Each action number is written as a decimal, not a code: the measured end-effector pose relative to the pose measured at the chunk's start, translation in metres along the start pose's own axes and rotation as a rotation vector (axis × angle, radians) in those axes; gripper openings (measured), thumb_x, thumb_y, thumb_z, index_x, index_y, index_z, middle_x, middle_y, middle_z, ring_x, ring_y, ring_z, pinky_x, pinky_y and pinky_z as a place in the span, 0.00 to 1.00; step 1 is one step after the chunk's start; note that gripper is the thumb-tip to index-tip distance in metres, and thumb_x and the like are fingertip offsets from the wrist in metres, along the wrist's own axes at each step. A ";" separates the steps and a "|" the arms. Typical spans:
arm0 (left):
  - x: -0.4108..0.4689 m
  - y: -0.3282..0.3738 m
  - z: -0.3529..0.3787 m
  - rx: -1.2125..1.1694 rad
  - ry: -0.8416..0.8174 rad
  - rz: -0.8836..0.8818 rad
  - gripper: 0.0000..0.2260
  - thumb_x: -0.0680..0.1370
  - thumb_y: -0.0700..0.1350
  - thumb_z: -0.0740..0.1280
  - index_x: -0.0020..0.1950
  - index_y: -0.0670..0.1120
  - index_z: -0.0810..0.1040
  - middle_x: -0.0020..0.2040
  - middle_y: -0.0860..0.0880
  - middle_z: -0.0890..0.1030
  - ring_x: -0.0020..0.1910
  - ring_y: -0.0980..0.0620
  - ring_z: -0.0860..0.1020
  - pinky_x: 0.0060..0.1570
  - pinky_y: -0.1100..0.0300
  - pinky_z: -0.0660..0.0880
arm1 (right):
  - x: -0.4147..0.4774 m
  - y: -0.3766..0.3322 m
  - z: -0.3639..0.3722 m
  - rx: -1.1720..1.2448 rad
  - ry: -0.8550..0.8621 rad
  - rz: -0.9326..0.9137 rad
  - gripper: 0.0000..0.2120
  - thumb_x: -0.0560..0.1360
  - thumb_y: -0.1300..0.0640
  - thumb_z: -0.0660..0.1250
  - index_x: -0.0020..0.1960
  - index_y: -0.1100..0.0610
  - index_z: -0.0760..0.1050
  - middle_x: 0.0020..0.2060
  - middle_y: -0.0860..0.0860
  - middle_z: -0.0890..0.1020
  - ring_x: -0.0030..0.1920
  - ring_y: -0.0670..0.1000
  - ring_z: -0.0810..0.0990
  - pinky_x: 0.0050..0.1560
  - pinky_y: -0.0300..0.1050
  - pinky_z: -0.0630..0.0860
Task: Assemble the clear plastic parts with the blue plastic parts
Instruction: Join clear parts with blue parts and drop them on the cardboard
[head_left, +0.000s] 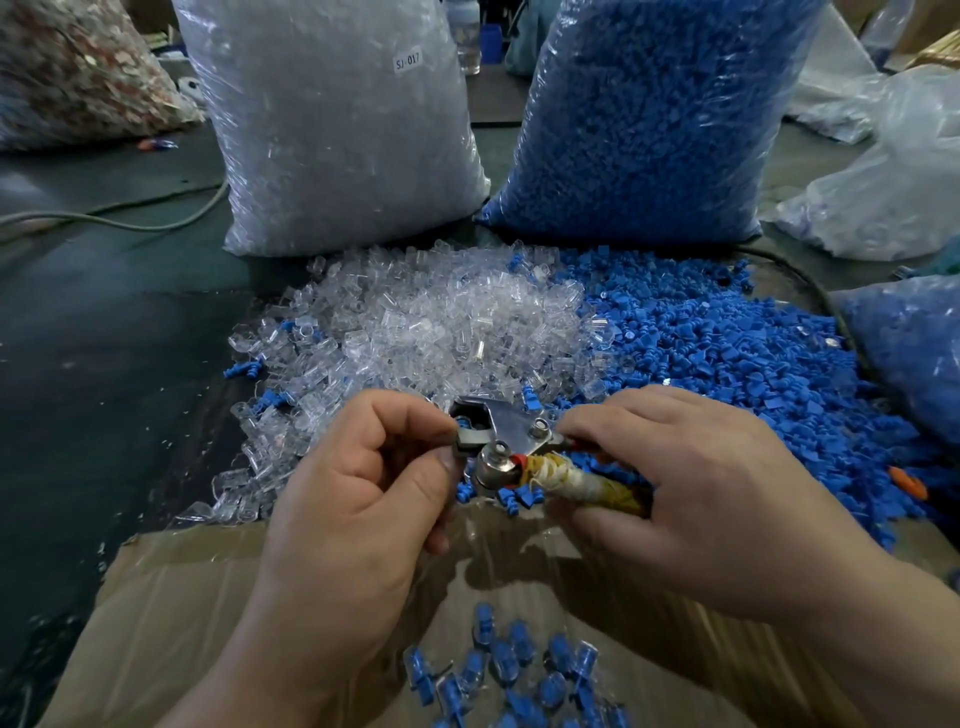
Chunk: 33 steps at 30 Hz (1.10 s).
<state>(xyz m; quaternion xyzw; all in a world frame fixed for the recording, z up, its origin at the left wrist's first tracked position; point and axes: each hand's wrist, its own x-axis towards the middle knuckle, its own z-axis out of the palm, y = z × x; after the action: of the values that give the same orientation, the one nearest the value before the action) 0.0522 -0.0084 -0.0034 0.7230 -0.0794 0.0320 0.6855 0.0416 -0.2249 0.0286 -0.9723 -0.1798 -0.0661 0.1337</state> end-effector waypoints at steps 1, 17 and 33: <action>0.001 -0.001 -0.001 0.030 0.036 0.012 0.10 0.74 0.41 0.69 0.44 0.58 0.79 0.32 0.49 0.80 0.26 0.54 0.76 0.25 0.64 0.74 | -0.001 0.002 0.000 -0.004 -0.005 0.017 0.25 0.70 0.34 0.59 0.62 0.44 0.75 0.45 0.39 0.79 0.47 0.44 0.77 0.48 0.43 0.76; -0.003 0.002 0.009 0.190 -0.075 -0.246 0.12 0.77 0.42 0.70 0.43 0.61 0.79 0.29 0.47 0.81 0.22 0.56 0.75 0.23 0.68 0.72 | 0.019 0.022 0.007 -0.194 0.095 0.207 0.27 0.72 0.34 0.59 0.62 0.49 0.75 0.56 0.47 0.78 0.59 0.54 0.71 0.60 0.55 0.66; -0.005 0.010 0.008 0.152 -0.158 -0.218 0.19 0.70 0.65 0.62 0.40 0.51 0.79 0.27 0.46 0.80 0.22 0.53 0.75 0.22 0.64 0.71 | 0.009 -0.032 0.021 0.007 0.174 -0.193 0.12 0.79 0.52 0.57 0.42 0.55 0.75 0.38 0.49 0.76 0.39 0.53 0.74 0.42 0.47 0.71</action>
<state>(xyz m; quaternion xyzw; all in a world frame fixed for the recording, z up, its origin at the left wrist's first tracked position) 0.0451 -0.0167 0.0055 0.7775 -0.0514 -0.0937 0.6197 0.0402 -0.1873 0.0174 -0.9407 -0.2603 -0.1621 0.1450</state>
